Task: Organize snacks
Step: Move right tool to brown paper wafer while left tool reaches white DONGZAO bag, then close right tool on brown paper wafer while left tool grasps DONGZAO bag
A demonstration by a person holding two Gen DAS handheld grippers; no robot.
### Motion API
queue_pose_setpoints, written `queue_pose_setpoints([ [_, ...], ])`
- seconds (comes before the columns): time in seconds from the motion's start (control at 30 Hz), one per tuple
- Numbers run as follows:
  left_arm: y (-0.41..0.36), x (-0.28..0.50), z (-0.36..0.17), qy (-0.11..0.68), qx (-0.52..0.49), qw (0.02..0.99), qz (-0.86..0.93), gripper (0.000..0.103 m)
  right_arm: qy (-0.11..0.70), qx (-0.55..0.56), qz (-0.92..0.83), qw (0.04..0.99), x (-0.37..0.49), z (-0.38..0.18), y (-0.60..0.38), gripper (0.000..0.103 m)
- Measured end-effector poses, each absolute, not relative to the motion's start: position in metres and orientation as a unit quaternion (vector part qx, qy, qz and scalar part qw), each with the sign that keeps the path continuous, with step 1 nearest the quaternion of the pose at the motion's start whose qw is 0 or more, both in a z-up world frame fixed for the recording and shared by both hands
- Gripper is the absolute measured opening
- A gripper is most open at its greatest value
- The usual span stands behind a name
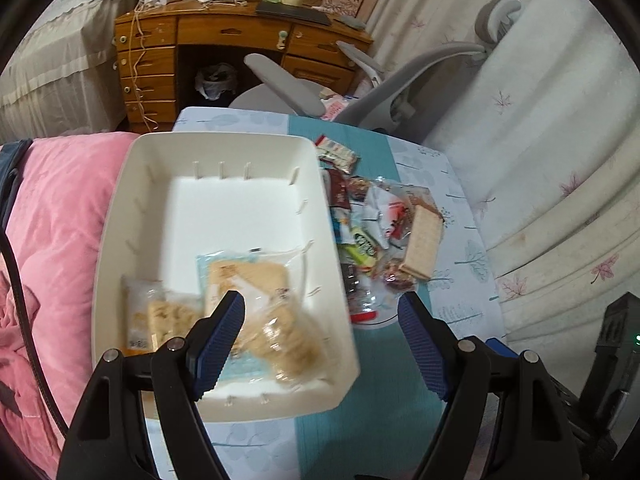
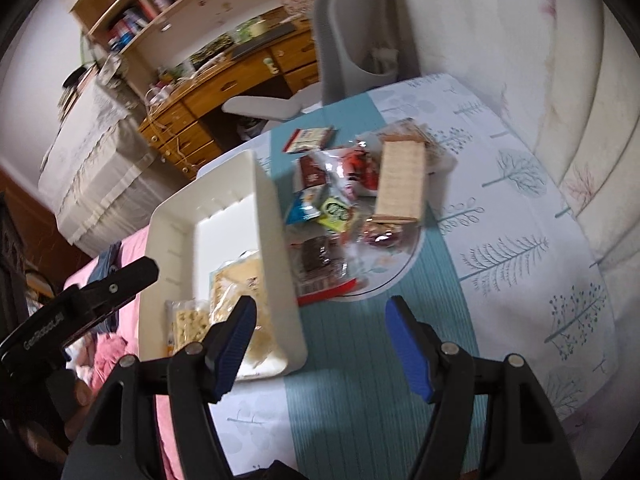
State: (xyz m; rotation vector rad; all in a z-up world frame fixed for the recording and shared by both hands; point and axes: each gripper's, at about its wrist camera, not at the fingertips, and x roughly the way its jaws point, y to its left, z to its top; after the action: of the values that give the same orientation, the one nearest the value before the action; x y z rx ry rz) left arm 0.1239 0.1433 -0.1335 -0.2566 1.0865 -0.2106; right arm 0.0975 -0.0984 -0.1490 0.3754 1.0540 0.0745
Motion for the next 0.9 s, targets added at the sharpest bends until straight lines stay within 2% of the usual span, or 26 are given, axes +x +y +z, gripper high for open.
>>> queue_pose_setpoints([
  [0.27, 0.09, 0.159, -0.139, 0.536, -0.11, 0.831, -0.105, 0.08, 0.502, 0.228, 0.014, 0.834, 0.129, -0.172, -0.15, 0.077],
  [0.6, 0.026, 0.212, -0.165, 0.573, -0.088, 0.81, -0.085, 0.081, 0.513, 0.244, 0.014, 0.823, 0.182, -0.215, -0.193, 0.077],
  [0.9, -0.006, 0.265, -0.195, 0.616, -0.073, 0.782, -0.061, 0.084, 0.517, 0.231, 0.039, 0.823, 0.218, -0.248, -0.194, 0.077],
])
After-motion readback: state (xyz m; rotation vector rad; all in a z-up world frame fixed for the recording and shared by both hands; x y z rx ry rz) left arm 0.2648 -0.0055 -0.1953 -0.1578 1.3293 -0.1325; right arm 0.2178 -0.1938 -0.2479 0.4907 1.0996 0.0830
